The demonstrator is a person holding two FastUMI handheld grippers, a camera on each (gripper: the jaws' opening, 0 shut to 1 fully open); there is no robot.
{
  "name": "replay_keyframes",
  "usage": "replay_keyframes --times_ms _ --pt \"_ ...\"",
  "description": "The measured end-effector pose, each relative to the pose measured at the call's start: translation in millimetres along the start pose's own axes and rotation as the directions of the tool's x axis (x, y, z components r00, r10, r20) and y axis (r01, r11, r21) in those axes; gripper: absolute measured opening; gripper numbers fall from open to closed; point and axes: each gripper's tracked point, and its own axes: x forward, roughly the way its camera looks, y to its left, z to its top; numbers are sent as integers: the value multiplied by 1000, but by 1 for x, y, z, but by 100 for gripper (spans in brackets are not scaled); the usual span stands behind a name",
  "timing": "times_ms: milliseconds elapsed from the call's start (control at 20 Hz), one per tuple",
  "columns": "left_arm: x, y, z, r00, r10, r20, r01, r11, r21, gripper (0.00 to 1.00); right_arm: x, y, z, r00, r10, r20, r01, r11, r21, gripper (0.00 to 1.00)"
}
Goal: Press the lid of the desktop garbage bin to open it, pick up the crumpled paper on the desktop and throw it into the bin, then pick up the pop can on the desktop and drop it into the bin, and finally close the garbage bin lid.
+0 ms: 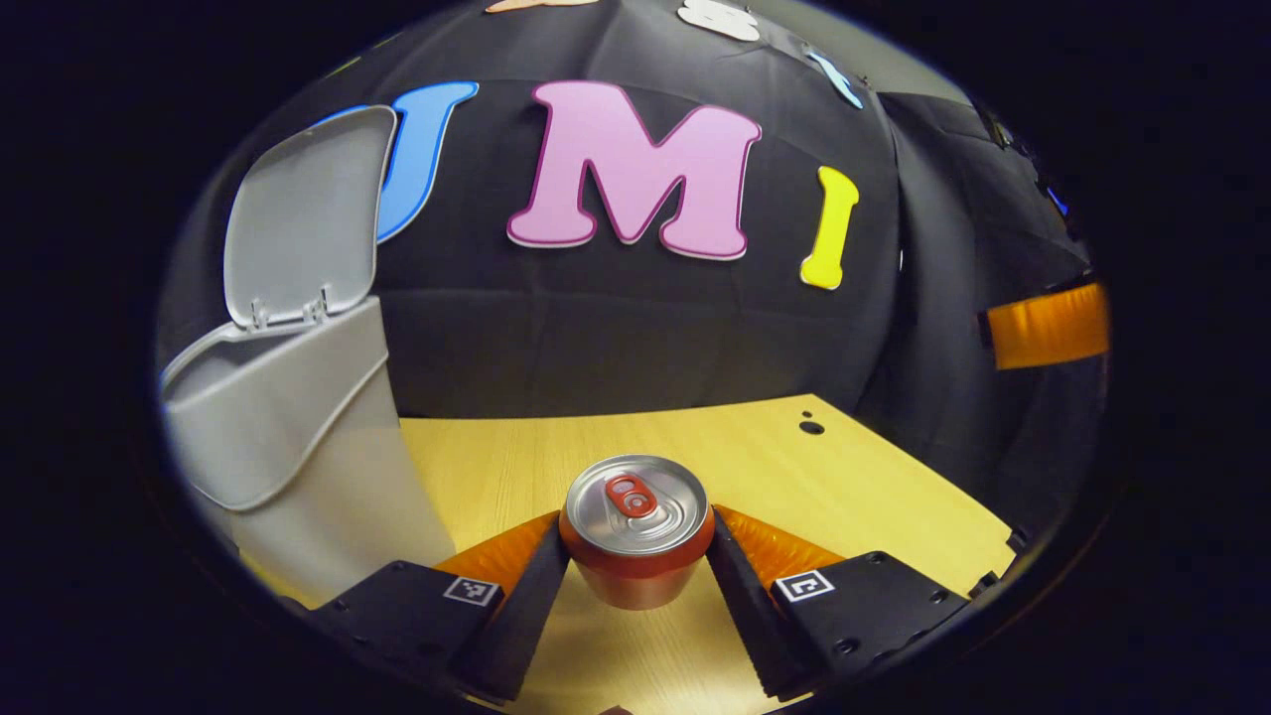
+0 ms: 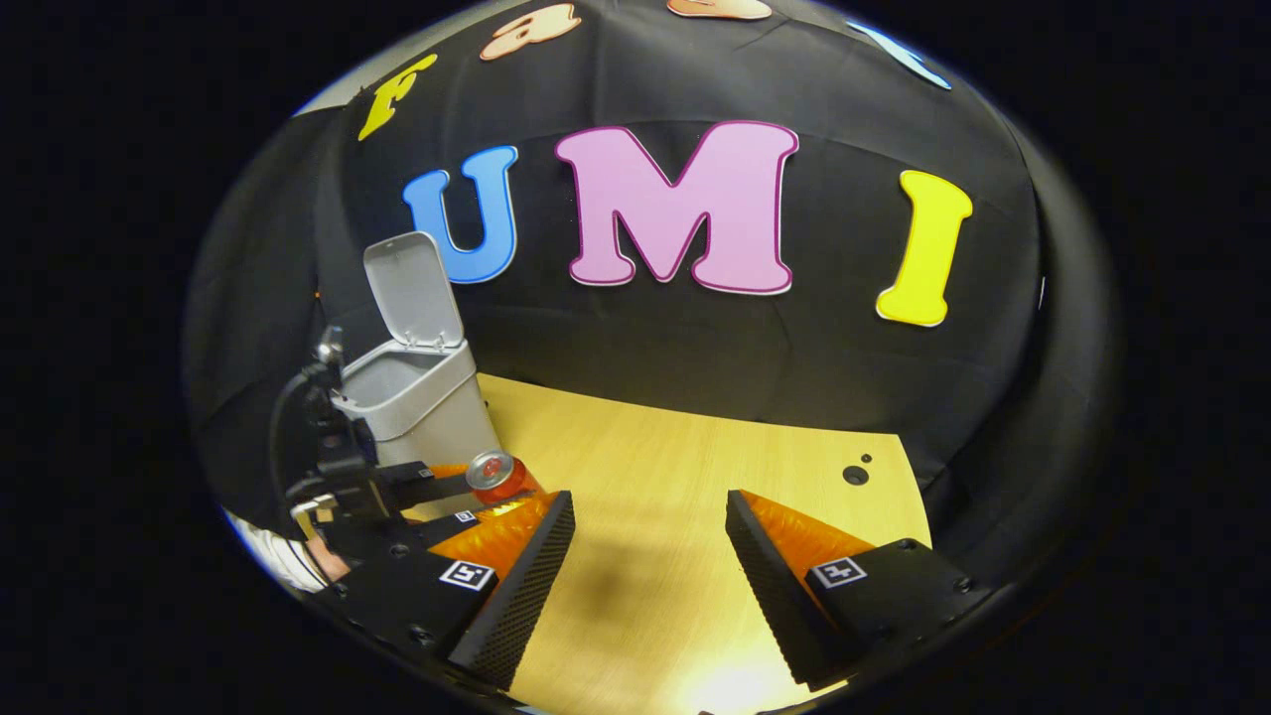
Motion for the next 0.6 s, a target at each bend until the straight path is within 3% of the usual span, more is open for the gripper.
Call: replay_keyframes --times_ms 250,400,600 --pt "-49 17 112 978 32 204 -31 999 -9 84 -14 7 4 999 8 34 -7 999 -50 99" --pt "-81 46 177 943 81 322 -82 997 -11 84 -21 16 3 999 22 45 -19 997 -69 99" --pt "-110 109 215 911 190 365 -227 972 62 83 -27 27 3 997 39 65 -32 994 -103 99"
